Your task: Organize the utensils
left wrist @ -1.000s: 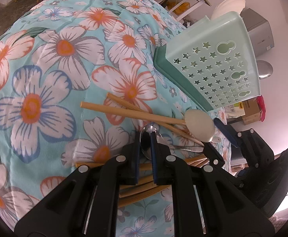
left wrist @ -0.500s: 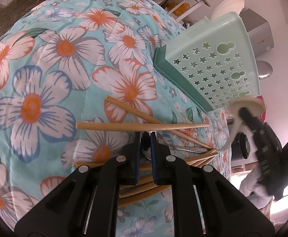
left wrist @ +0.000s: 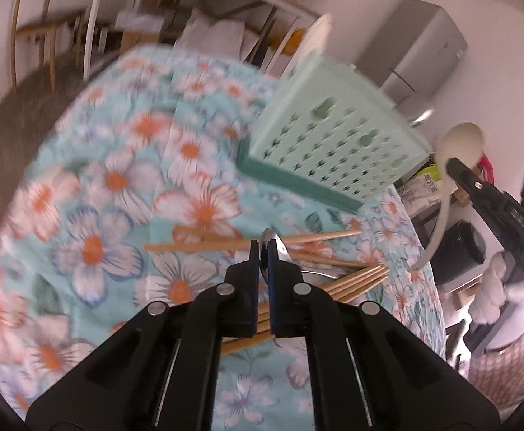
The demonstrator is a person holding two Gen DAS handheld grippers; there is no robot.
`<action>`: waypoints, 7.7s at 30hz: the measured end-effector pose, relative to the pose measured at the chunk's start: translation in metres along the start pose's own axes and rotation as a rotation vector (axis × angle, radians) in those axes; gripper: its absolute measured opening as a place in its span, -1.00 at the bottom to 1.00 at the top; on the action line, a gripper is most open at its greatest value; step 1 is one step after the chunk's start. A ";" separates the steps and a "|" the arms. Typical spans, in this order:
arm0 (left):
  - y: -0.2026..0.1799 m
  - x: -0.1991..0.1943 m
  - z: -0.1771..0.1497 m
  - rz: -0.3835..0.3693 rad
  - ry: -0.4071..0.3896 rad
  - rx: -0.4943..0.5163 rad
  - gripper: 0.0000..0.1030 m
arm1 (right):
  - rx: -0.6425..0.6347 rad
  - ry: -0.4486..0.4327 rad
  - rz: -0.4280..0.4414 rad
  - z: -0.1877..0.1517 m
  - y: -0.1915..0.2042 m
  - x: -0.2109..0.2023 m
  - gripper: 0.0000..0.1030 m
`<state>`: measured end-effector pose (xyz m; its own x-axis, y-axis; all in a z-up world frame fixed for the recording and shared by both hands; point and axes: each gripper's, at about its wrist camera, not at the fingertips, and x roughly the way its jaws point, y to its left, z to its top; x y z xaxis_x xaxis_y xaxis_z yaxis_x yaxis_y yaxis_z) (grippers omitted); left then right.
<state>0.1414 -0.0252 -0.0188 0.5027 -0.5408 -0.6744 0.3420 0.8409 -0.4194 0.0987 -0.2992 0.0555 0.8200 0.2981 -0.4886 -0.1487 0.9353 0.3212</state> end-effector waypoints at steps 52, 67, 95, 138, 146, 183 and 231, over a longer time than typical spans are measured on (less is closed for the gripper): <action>-0.016 -0.064 0.131 0.065 -0.389 0.066 -0.06 | 0.045 -0.179 0.122 0.045 -0.026 -0.049 -0.92; 0.023 -0.079 0.018 0.290 -0.320 0.067 0.43 | 0.033 -0.315 0.231 0.115 -0.020 -0.033 -0.92; 0.009 -0.062 -0.007 0.242 -0.253 0.125 0.45 | 0.123 -0.271 0.031 0.047 -0.051 -0.039 0.38; 0.054 -0.027 -0.068 0.332 -0.055 0.024 0.48 | -0.129 0.237 -0.313 -0.095 0.030 0.016 0.87; 0.059 -0.029 -0.074 0.333 -0.063 0.007 0.49 | -0.135 0.306 -0.350 -0.110 0.030 0.073 0.87; 0.059 -0.029 -0.078 0.296 -0.072 0.028 0.62 | -0.141 0.301 -0.231 -0.068 0.070 0.106 0.87; 0.028 -0.064 -0.077 0.254 -0.186 0.116 0.62 | 0.246 0.344 -0.242 -0.119 -0.046 0.014 0.88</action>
<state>0.0572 0.0342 -0.0341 0.7159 -0.3179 -0.6216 0.2699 0.9471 -0.1735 0.0509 -0.3150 -0.0628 0.5786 0.1623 -0.7993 0.1923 0.9252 0.3271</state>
